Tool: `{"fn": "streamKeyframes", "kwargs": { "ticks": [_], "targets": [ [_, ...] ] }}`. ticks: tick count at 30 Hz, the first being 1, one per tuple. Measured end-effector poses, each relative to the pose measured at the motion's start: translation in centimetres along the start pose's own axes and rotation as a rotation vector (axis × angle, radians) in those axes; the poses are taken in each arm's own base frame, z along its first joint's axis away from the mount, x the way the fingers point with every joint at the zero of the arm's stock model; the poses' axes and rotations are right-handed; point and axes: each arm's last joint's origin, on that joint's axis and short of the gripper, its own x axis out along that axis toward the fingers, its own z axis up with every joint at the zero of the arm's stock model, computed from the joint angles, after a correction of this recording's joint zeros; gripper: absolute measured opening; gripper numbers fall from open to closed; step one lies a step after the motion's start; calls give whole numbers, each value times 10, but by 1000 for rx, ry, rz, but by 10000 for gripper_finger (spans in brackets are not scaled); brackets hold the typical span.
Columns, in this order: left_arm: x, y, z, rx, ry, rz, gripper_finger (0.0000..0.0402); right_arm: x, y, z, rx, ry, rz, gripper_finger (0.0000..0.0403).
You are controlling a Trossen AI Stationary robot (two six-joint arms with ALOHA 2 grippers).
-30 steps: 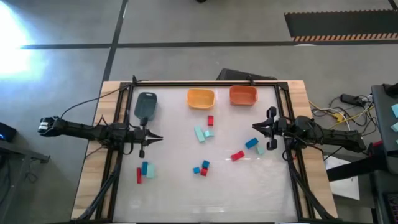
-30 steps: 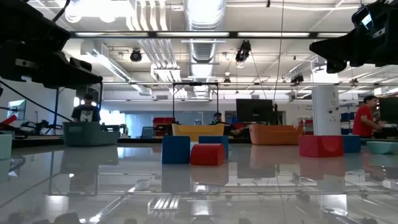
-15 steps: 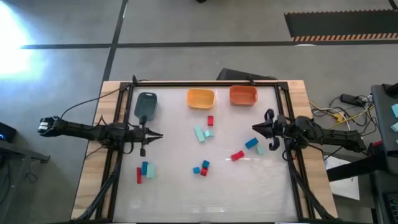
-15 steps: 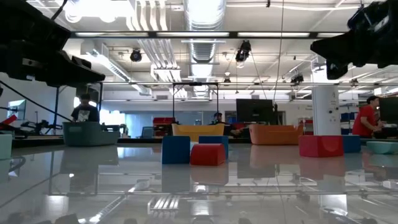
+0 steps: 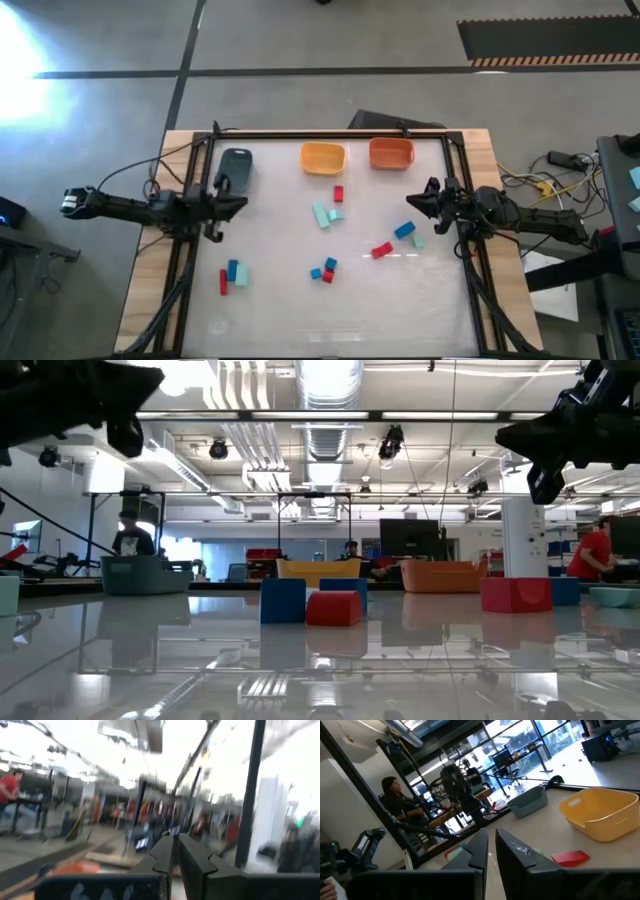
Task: Sort & place blocks by color
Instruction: Put the large light blue rectangular block into the yellow bin
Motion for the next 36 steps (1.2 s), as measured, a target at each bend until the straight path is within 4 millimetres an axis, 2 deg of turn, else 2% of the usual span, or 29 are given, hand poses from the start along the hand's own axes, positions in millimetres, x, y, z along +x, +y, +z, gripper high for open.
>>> {"fn": "streamKeyframes", "kwargs": {
  "ticks": [4, 10, 13, 19, 28, 32, 36],
  "targets": [
    [1, 0, 10, -92, -110, 46, 11, 0, 4, 7, -16, -71, 47, 27],
    [17, -1, 24, -116, -138, 166, 11, -4, 14, 24, -195, -264, 120, 27],
    [33, -5, 37, -116, -142, 159, 11, -7, 18, 31, -256, -351, 155, 27],
    [81, -15, 50, -67, -58, 171, 11, -12, 32, 52, -380, -427, 229, 27],
    [160, -21, 41, 50, 356, 262, 11, -13, 44, 71, -504, -460, 259, 27],
    [185, -20, 33, 94, 629, 247, 11, -12, 48, 77, -532, -467, 254, 27],
    [200, -18, 21, 125, 962, 165, 11, -10, 49, 80, -558, -461, 245, 27]
  ]
}}
